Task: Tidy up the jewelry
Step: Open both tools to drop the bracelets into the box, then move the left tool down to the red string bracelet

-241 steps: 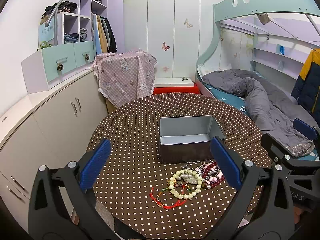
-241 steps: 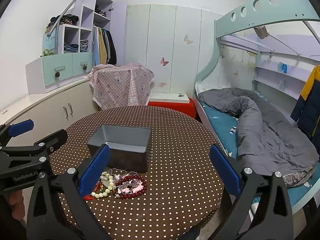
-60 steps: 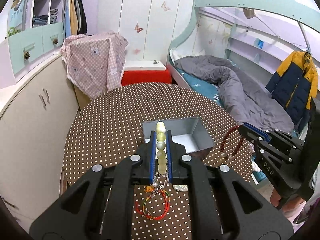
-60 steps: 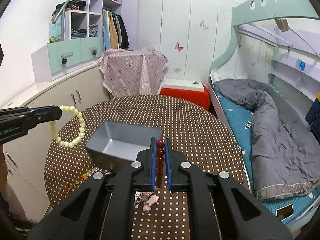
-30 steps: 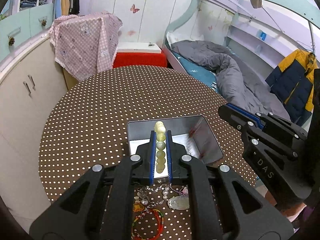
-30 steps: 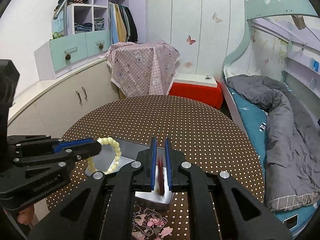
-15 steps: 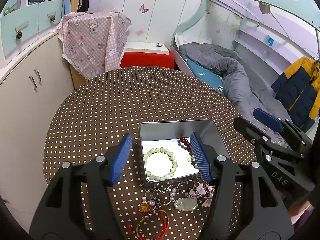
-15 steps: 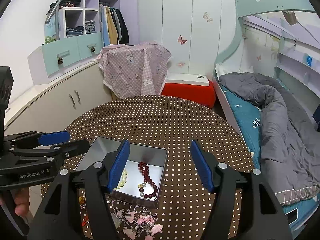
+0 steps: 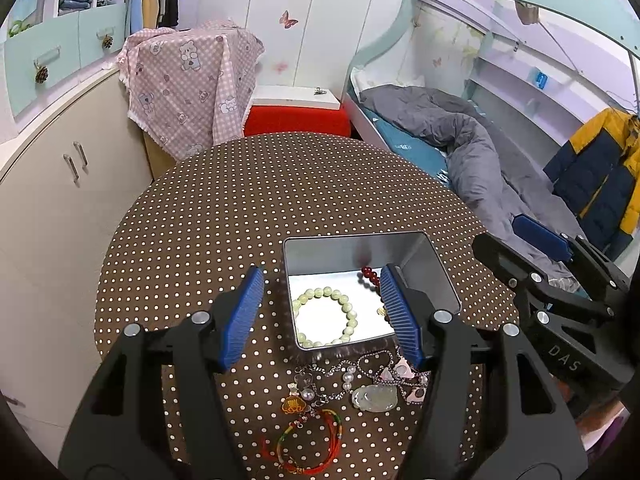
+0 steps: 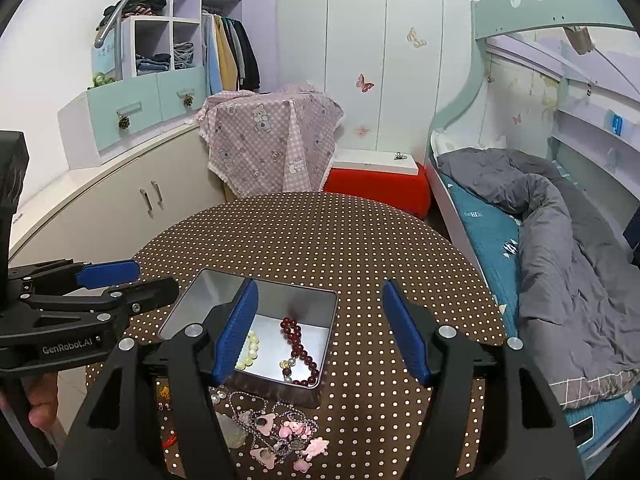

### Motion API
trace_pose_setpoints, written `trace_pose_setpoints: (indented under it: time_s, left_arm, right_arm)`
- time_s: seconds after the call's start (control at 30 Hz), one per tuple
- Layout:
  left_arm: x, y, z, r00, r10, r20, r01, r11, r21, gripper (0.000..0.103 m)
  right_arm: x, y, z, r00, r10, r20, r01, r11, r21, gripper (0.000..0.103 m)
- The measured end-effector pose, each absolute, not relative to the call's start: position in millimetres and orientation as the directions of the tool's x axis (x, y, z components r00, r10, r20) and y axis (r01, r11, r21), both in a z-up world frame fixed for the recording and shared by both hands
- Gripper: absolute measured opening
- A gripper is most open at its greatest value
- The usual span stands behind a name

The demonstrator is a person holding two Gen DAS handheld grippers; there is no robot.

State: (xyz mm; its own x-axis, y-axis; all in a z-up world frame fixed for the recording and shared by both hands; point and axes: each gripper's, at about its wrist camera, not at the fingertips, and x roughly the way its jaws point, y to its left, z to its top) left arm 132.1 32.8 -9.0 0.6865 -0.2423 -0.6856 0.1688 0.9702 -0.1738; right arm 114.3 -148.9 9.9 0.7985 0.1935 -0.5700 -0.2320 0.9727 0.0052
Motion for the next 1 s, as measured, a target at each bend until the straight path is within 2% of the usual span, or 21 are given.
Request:
trace_pose_setpoints:
  time_s: [0.2,0.6,0.7,1.0]
  left_arm:
    - [125,34,-11,0.686,-0.239,-0.687,0.17,0.971,-0.167,0.06]
    - [100,47,-23,0.661,-0.246,-0.709,0.173,0.969,-0.175,0.06]
    - [94,48,-27,0.651,-0.249,-0.717,0.181,0.968,-0.172,0.065]
    - [72,50,-53,0.568,-0.277,-0.775,0.21,0.959,-0.189,0.069]
  right_arm:
    - [109,-152,9,0.797,0.185,-0.575,-0.221,0.975,0.007,0.063]
    - [91,-152,1,0.79,0.189,-0.583,-0.222,0.975,0.014,0.074]
    - [87,-152,-3,0.783,0.193,-0.592,-0.225,0.974,0.021,0.077]
    - [76,-149,-21,0.746,0.216,-0.63,-0.238,0.97,0.051,0.083]
